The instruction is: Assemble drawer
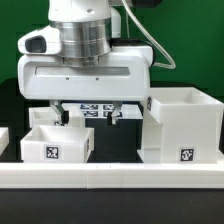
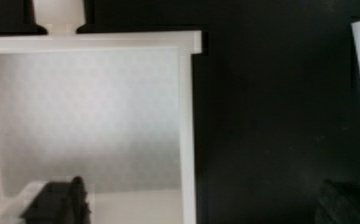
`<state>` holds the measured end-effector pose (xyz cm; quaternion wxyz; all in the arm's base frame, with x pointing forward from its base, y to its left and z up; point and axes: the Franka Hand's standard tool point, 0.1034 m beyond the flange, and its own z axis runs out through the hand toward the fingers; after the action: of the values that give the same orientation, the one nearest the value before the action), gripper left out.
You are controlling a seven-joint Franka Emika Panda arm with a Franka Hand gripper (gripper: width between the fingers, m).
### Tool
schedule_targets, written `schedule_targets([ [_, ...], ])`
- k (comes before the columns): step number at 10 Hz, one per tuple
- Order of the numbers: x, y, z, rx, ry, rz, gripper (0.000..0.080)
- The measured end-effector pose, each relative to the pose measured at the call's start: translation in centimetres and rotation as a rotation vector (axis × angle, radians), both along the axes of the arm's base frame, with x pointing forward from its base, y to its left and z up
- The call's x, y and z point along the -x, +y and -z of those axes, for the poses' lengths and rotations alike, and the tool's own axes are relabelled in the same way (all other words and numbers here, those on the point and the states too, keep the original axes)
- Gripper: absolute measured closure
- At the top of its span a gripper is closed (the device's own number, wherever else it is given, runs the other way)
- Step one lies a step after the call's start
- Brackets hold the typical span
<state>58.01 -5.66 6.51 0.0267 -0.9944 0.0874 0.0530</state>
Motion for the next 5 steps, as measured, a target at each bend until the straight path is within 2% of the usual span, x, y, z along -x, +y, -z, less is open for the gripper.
schedule_targets([
  [2,1.6,-0.5,2.2,0.023,-0.056,-0.006,0.0151],
  [4,1.8,-0.4,3.5,0.035,-0.072,-0.011,0.0151],
  [5,1.9,-0.3,3.8,0.037,-0.071,-0.012,0.0151],
])
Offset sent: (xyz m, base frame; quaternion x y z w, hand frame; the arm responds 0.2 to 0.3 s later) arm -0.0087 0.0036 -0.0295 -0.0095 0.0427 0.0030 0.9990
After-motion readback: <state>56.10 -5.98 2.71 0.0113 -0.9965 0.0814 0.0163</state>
